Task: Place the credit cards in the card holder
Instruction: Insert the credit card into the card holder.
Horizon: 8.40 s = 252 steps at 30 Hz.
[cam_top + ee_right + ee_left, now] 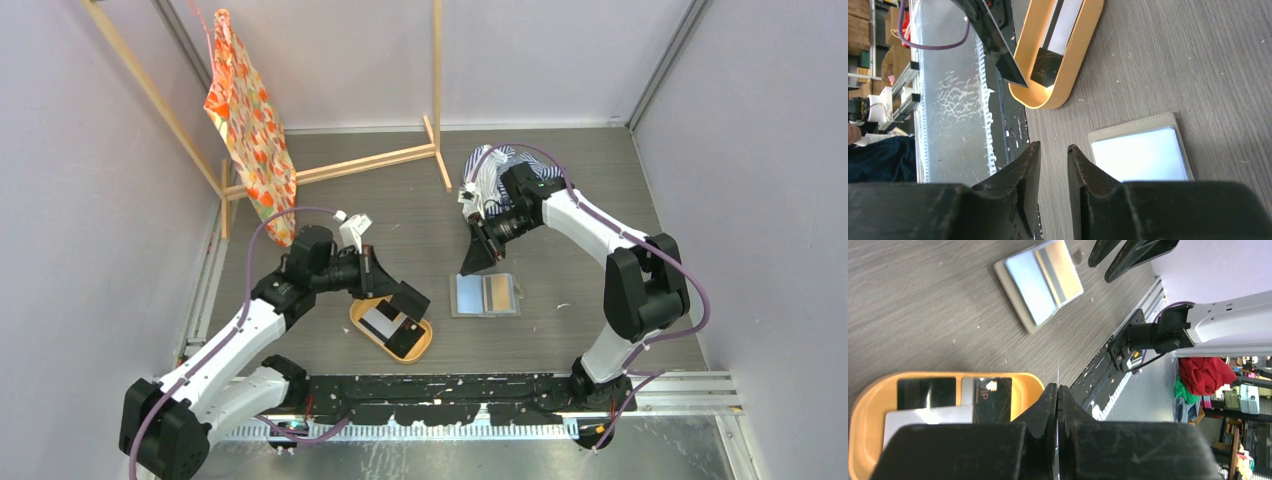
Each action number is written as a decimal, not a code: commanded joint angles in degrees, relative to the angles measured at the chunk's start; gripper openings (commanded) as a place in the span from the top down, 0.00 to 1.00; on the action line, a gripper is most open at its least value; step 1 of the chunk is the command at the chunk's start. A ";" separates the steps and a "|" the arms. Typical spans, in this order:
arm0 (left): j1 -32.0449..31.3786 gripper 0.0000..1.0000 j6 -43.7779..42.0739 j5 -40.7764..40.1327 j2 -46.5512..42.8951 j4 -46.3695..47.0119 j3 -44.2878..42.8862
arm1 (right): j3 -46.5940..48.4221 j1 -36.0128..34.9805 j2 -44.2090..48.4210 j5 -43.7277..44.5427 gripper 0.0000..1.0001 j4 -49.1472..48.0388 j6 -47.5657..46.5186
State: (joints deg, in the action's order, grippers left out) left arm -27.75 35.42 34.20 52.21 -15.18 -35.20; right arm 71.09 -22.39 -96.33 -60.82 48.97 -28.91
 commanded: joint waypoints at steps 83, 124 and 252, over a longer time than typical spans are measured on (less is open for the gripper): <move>-8.20 1.00 -6.79 14.14 33.13 24.25 -11.17 | 3.62 11.55 -0.57 10.42 0.60 14.28 -11.44; -6.94 1.00 6.99 17.99 60.46 39.78 -22.52 | 2.45 11.78 -17.14 23.90 0.85 14.41 -1.46; -5.94 1.00 7.79 14.65 59.70 38.12 -20.34 | 2.90 10.37 -16.81 23.90 0.85 14.69 -0.99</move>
State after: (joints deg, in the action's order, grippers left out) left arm -33.74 44.73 47.75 114.08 23.24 -55.72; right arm 72.55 -11.51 -113.30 -36.60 63.53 -29.82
